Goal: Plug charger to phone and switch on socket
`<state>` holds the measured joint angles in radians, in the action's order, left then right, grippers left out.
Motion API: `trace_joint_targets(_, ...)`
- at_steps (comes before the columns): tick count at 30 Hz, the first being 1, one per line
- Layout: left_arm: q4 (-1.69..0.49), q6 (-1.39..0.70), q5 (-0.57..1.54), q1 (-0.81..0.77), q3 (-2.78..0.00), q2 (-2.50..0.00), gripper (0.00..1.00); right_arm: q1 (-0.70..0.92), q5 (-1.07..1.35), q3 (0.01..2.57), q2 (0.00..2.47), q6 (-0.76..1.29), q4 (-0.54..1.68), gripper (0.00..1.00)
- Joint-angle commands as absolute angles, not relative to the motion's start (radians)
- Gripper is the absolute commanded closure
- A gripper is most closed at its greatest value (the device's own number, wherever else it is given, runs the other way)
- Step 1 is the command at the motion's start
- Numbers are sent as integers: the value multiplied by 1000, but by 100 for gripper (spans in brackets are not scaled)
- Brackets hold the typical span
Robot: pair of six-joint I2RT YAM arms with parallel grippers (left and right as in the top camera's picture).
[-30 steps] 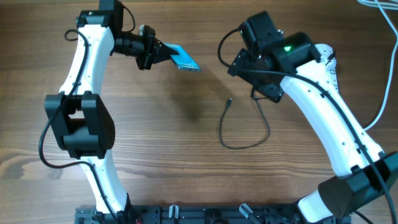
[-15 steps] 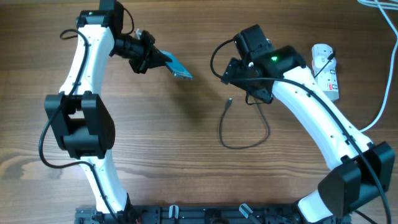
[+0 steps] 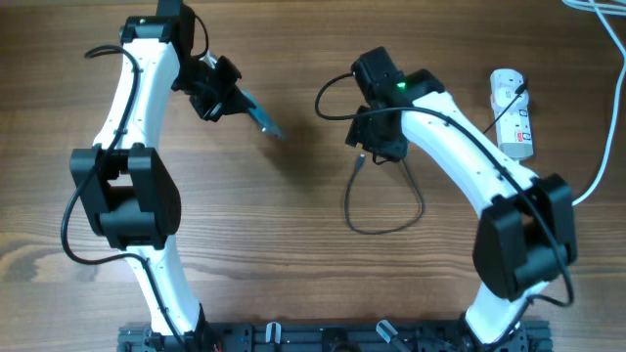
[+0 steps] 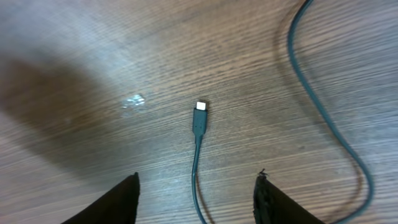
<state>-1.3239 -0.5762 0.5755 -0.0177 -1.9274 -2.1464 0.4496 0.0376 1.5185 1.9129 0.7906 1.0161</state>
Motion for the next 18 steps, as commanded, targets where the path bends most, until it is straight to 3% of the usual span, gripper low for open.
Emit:
trace_joint_targets(1,-1341,-553,492,-17,-1930,-2113,96,451,77,1512,1985,786,1019,48)
trace_joint_targets(7,-1340,-554,492,-18,-1930,-2113,96,454,126,1511,2064,788,1031,60)
trace_joint_targets(18,-1346,-553,492,-18,-1930,-2113,96,513,-17,1510,2089,875,1002,60)
